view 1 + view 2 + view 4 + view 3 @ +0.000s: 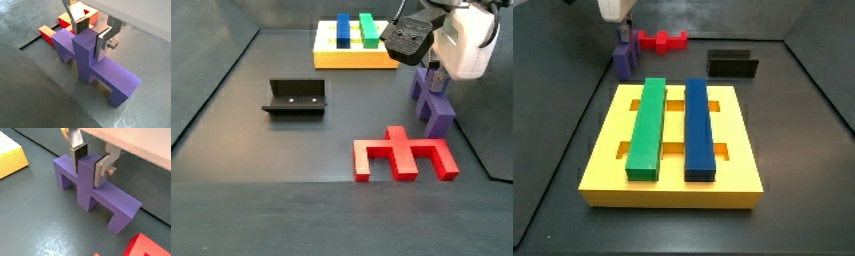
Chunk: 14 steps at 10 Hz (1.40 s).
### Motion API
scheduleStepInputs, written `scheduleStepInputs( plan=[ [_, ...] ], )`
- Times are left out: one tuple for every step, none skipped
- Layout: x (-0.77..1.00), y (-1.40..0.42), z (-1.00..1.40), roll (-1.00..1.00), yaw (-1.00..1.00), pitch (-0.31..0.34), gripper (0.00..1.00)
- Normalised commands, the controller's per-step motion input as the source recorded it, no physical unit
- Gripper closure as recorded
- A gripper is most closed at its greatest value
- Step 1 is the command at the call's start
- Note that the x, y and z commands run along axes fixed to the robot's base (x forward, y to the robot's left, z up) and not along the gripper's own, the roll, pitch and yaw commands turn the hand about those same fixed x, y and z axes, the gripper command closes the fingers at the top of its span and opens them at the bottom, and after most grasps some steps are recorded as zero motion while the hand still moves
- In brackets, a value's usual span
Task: Pick up the purple object. Move up. Move to above the board. Insert the purple object.
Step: Pick up the purple object, then move up, then move to above the board.
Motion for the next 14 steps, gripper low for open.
scheduleStepInputs(
  plan=[
    [0.00, 0.00, 0.00, 0.00, 0.00, 0.000, 1.00],
    [0.00, 0.00, 0.00, 0.00, 0.00, 0.000, 1.00],
    [0.00, 0.00, 0.00, 0.00, 0.00, 0.000, 1.00],
    [0.00, 0.00, 0.00, 0.00, 0.00, 0.000, 1.00],
    [0.00, 0.00, 0.00, 0.00, 0.00, 0.000, 1.00],
    [0.00, 0.00, 0.83, 0.00, 0.00, 0.000, 1.00],
    [-0.09, -0.02, 0.80, -0.01, 0.00, 0.052, 1.00],
    [-0.12, -0.01, 0.63, -0.01, 0.00, 0.074, 1.00],
    [-0.05, 0.01, 0.27, 0.03, 0.00, 0.041, 1.00],
    [0.00, 0.00, 1.40, 0.00, 0.00, 0.000, 1.00],
    [0.00, 0.00, 1.40, -0.02, 0.00, 0.031, 1.00],
    [-0.05, -0.01, 1.40, -0.01, 0.00, 0.034, 1.00],
    [-0.01, 0.00, 1.40, 0.02, 0.00, 0.008, 1.00],
    [0.07, 0.01, 1.40, 0.00, 0.00, 0.067, 1.00]
  ],
)
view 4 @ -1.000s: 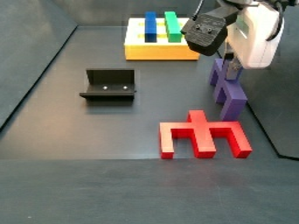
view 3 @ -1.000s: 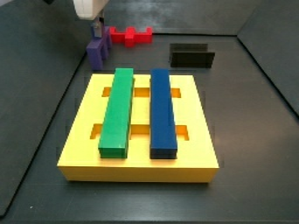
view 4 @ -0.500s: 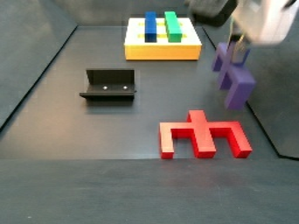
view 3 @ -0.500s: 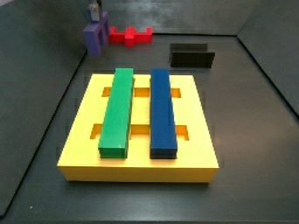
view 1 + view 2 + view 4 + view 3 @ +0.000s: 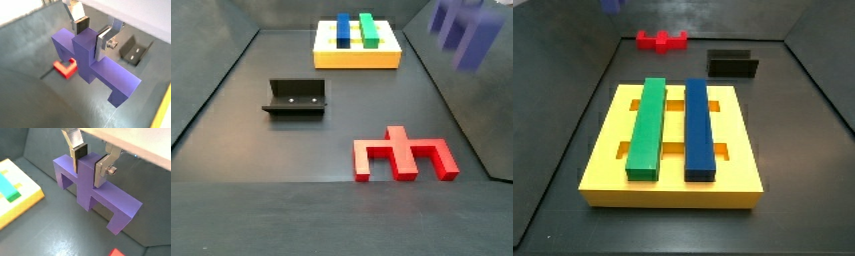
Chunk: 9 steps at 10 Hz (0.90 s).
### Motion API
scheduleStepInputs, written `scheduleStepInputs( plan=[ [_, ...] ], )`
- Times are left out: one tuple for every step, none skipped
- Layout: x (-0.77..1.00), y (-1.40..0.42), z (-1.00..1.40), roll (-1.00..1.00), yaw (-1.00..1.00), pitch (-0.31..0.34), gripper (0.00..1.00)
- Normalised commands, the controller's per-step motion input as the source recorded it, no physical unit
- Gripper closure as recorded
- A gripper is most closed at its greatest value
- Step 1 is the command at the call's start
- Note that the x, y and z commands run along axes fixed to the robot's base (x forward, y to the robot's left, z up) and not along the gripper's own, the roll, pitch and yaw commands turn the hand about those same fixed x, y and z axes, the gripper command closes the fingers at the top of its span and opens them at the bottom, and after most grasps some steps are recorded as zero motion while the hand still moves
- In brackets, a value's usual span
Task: Pick up the purple object. Move up. Move to above the board. Insert the purple object.
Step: Move to above the board.
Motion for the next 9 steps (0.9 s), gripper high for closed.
scheduleStepInputs(
  plan=[
    [0.04, 0.00, 0.58, 0.00, 0.00, 0.120, 1.00],
    [0.04, -0.01, 0.31, 0.00, 0.00, 0.104, 1.00],
    [0.70, -1.40, 0.19, 0.02, 1.00, 0.014, 1.00],
    [0.70, -1.40, 0.18, 0.03, 1.00, 0.017, 1.00],
    [0.72, -1.40, 0.18, 0.03, 1.00, 0.025, 1.00],
    [0.76, -1.40, 0.18, 0.02, 1.00, 0.029, 1.00],
    [0.75, -1.40, 0.18, 0.03, 1.00, 0.032, 1.00],
    [0.75, -1.40, 0.18, 0.03, 1.00, 0.036, 1.00],
    [0.78, -1.40, 0.18, 0.02, 1.00, 0.041, 1.00]
  ],
)
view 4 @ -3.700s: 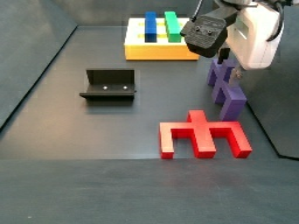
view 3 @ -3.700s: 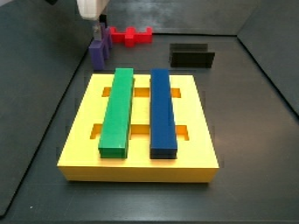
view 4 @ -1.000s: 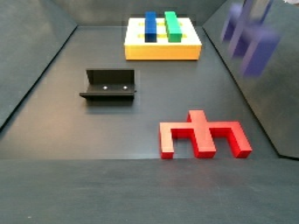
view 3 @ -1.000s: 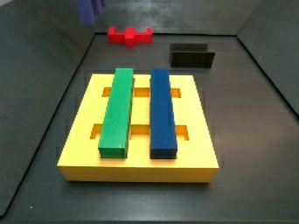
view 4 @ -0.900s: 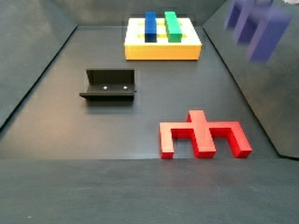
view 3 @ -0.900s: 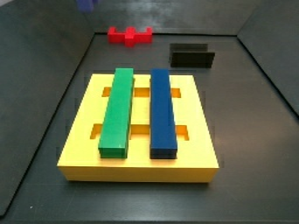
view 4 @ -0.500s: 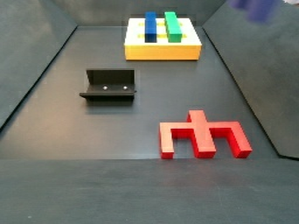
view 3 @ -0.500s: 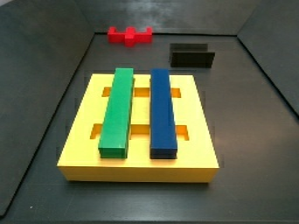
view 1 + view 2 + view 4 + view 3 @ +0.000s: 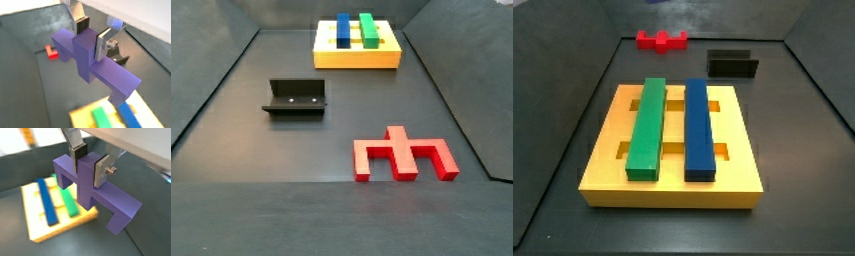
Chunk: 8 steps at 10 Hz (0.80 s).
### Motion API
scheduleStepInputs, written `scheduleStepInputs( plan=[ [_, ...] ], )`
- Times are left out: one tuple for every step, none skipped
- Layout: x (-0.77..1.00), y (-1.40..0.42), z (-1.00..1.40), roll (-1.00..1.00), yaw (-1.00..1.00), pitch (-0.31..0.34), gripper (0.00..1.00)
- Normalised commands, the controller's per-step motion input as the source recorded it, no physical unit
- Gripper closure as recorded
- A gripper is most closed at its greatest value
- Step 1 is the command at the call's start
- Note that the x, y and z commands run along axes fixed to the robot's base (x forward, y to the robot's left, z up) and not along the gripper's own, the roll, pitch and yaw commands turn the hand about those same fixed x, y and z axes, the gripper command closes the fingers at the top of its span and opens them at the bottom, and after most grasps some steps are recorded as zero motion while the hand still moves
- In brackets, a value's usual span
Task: Pick up the purple object. Move up. Move to above the board. Insert the purple object.
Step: Move to above the board.
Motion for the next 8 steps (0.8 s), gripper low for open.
scheduleStepInputs(
  plan=[
    [0.80, -1.40, 0.18, 0.03, 1.00, 0.050, 1.00],
    [0.83, -1.40, 0.18, 0.04, 1.00, 0.059, 1.00],
    [0.44, -0.64, 0.08, 0.05, 1.00, 0.074, 1.00],
    [0.30, -0.41, 0.06, 0.05, 1.00, 0.080, 1.00],
    [0.12, -0.19, 0.06, 0.05, 1.00, 0.078, 1.00],
    [0.09, -0.15, 0.05, 0.05, 1.00, 0.077, 1.00],
    [0.08, -0.10, 0.02, 0.06, 1.00, 0.087, 1.00],
    [0.08, -0.06, 0.02, 0.07, 1.00, 0.100, 1.00]
  ],
)
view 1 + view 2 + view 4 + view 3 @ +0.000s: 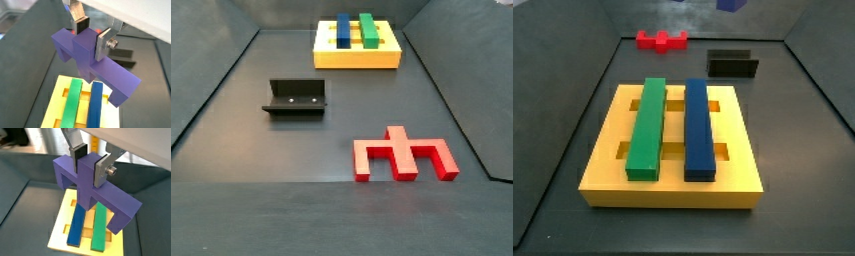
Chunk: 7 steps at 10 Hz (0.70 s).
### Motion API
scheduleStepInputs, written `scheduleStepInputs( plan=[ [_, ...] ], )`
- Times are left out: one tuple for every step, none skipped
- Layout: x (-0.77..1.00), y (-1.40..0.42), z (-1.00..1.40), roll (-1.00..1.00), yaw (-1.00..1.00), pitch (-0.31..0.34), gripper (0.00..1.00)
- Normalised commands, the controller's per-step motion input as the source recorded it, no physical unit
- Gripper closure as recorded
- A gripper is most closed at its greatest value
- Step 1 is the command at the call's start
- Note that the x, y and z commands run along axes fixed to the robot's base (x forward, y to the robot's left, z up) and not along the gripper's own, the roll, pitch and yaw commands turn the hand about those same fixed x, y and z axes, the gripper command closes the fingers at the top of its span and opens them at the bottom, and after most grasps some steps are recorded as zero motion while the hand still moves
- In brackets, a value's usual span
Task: Pick up the purple object. Move up. Move to above the board. Insert the purple object.
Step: Move to above the board.
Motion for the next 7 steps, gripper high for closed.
scheduleStepInputs(
  plan=[
    [0.08, -0.05, 0.01, 0.08, 1.00, 0.113, 1.00],
    [0.08, -0.05, 0.01, 0.09, 1.00, 0.123, 1.00],
    [0.08, -0.04, 0.01, 0.10, 1.00, 0.148, 1.00],
    [0.08, -0.04, 0.02, 0.12, 1.00, 0.173, 1.00],
    [0.08, -0.04, 0.02, 0.16, 1.00, 0.227, 1.00],
    [0.09, -0.04, 0.02, 0.17, 0.82, 0.233, 1.00],
    [0.10, -0.04, 0.02, 0.17, 0.48, 0.207, 1.00]
  ],
)
